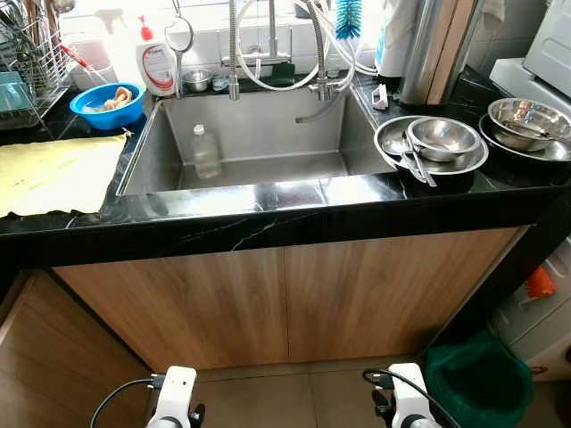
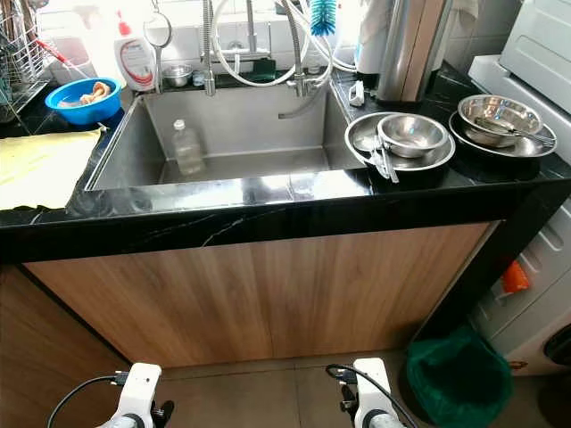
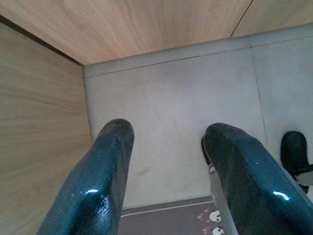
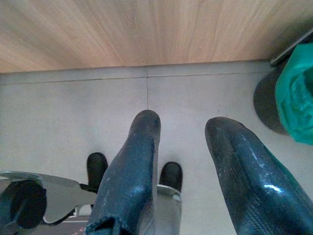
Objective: Kitchen organization
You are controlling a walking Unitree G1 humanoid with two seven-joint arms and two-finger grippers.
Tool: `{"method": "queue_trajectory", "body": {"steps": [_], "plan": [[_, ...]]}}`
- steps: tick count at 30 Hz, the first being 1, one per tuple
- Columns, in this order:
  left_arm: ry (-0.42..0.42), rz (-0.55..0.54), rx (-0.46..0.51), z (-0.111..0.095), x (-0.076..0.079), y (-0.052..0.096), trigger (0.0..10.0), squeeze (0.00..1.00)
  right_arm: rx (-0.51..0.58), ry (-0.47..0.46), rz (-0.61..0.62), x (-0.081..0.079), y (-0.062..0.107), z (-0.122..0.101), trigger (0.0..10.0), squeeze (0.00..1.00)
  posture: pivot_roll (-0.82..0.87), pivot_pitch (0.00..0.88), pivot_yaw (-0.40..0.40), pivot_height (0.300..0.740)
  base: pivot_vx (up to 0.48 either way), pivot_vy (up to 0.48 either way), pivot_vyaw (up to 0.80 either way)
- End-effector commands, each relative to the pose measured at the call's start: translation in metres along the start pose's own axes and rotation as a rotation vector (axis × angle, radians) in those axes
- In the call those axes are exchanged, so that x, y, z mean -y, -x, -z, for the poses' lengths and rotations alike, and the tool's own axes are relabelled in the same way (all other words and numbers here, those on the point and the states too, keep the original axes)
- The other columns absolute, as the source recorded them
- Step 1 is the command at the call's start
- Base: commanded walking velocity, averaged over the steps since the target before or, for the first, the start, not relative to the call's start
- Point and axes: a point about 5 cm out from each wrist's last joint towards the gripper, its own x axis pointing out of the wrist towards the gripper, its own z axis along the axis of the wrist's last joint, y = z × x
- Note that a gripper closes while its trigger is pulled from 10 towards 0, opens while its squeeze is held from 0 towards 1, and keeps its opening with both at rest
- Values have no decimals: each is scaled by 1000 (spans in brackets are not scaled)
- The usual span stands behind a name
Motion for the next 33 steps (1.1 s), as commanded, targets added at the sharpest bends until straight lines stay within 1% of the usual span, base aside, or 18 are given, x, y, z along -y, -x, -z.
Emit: {"method": "queue_trajectory", "body": {"steps": [1, 2, 11, 30, 33], "plan": [[-12, -5, -1, 3, -2, 1, 10000, 0, 8, 1, 2, -2, -1, -2, 10000, 0, -86, 0, 73, 740, 240, 0, 800], [-12, -4, -1, 3, -1, 1, 10000, 0, 8, -12, 2, -2, -1, -2, 10000, 0, -86, 0, 73, 740, 255, 0, 0], [-18, 7, -2, 2, 1, 1, 10000, 0, 5, -11, -7, -3, -1, -1, 10000, 0, -88, 0, 73, 740, 283, 0, 0], [-21, 12, 1, 3, 3, 1, 10000, 0, 5, -7, -5, -1, 0, -1, 10000, 0, -84, 0, 63, 740, 0, 0, 0], [-36, 9, 7, 2, 2, 1, 10000, 0, 10, 0, -4, -1, 0, -2, 10000, 0, -84, 0, 63, 740, 0, 0, 0]]}}
